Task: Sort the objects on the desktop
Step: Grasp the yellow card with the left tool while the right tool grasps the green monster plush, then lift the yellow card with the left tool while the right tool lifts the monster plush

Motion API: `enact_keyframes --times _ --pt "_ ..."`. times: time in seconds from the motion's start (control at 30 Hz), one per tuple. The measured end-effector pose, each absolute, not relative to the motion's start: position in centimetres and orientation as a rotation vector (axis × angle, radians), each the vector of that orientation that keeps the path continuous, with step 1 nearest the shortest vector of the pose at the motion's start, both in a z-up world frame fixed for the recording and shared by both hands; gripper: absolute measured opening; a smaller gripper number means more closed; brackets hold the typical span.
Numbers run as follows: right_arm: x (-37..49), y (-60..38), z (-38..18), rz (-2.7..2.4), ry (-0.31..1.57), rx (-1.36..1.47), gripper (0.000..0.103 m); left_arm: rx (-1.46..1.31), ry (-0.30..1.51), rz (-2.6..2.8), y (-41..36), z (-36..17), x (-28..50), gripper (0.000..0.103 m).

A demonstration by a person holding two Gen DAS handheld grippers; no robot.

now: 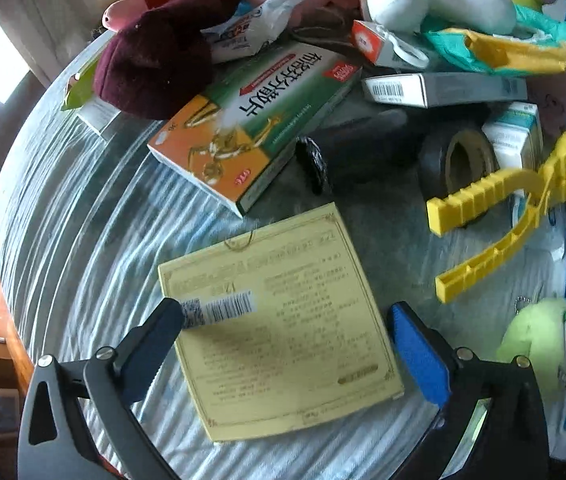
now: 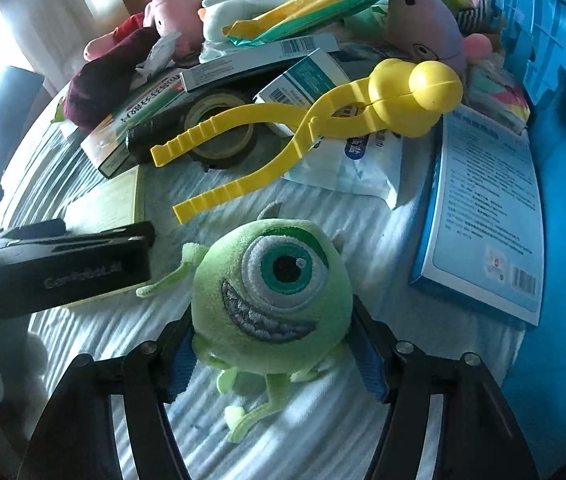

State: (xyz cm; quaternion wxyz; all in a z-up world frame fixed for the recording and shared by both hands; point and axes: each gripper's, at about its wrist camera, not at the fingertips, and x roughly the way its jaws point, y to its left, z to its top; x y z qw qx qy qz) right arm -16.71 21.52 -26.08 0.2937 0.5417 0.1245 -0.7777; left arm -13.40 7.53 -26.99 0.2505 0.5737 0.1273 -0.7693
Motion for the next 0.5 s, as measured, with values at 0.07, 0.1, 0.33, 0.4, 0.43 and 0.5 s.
enact_keyframes --times 0.07,0.1,0.33,0.4,0.43,0.5 --pt "-16.7 21.4 -26.1 -2.073 0.341 1.447 0.07 1.584 0.346 -2.087 7.4 -26.9 -13.3 0.103" --pt "-16.7 21.4 -26.1 -2.074 0.345 1.448 0.07 1.586 0.349 -2.083 7.4 -26.9 -13.0 0.103" --pt "-16.3 20.9 -26.2 -2.074 0.366 1.443 0.07 1.589 0.367 -2.066 7.2 -26.4 -11.2 0.103" --pt "-16.1 20.8 -26.1 -2.08 0.354 1.433 0.08 1.588 0.399 -2.048 6.6 -26.0 -10.3 0.103" --pt "-16.0 20.7 -26.0 -2.083 0.349 1.425 0.085 1.558 0.418 -2.045 6.1 -25.7 -9.6 0.103" --pt "-15.6 20.5 -25.8 -2.086 0.354 1.407 0.092 1.51 0.452 -2.042 5.2 -25.3 -8.3 0.103"
